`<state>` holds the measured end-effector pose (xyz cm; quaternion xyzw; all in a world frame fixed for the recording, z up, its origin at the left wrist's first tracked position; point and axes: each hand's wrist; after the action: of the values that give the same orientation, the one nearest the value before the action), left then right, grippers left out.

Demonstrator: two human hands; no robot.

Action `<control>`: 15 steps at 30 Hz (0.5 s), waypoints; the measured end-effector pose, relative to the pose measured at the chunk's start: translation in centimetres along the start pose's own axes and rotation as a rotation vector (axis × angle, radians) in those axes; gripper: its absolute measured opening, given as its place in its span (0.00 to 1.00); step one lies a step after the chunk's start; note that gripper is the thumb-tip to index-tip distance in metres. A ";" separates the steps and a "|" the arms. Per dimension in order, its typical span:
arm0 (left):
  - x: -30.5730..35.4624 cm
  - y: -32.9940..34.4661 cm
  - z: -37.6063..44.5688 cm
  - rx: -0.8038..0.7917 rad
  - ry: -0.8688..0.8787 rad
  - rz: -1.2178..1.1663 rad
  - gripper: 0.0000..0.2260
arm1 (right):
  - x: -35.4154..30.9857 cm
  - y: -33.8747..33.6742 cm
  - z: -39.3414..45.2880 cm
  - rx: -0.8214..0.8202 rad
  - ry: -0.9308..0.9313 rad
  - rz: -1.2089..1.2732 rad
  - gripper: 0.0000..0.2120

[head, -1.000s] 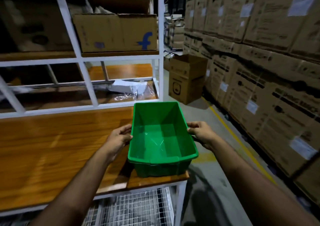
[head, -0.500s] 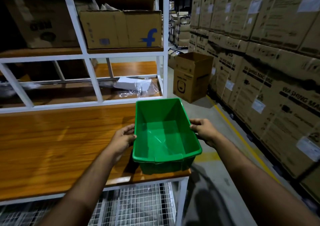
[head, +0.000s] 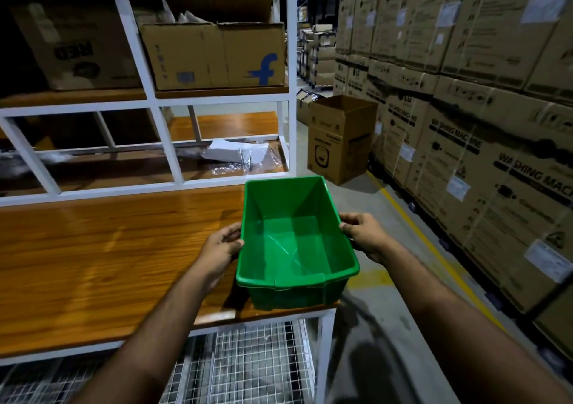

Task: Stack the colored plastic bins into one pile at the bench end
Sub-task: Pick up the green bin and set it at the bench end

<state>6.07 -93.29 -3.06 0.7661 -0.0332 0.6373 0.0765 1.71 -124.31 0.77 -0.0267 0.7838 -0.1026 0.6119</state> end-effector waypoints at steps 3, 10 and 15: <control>-0.1 0.0 0.0 0.000 -0.001 -0.003 0.23 | -0.1 0.0 0.0 0.007 0.005 -0.013 0.18; -0.3 -0.3 -0.4 -0.007 -0.014 -0.006 0.23 | 0.0 0.2 0.1 0.003 0.001 -0.044 0.17; 0.0 -0.4 -0.8 -0.017 -0.018 -0.007 0.23 | 0.0 0.1 0.3 0.002 -0.001 -0.073 0.17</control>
<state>5.31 -92.75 -2.93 0.7712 -0.0365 0.6298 0.0849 2.02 -124.26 0.70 -0.0549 0.7820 -0.1257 0.6080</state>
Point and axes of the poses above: each hand's wrist, its own z-axis towards the middle knuckle, its own y-axis out of the palm, x = y × z
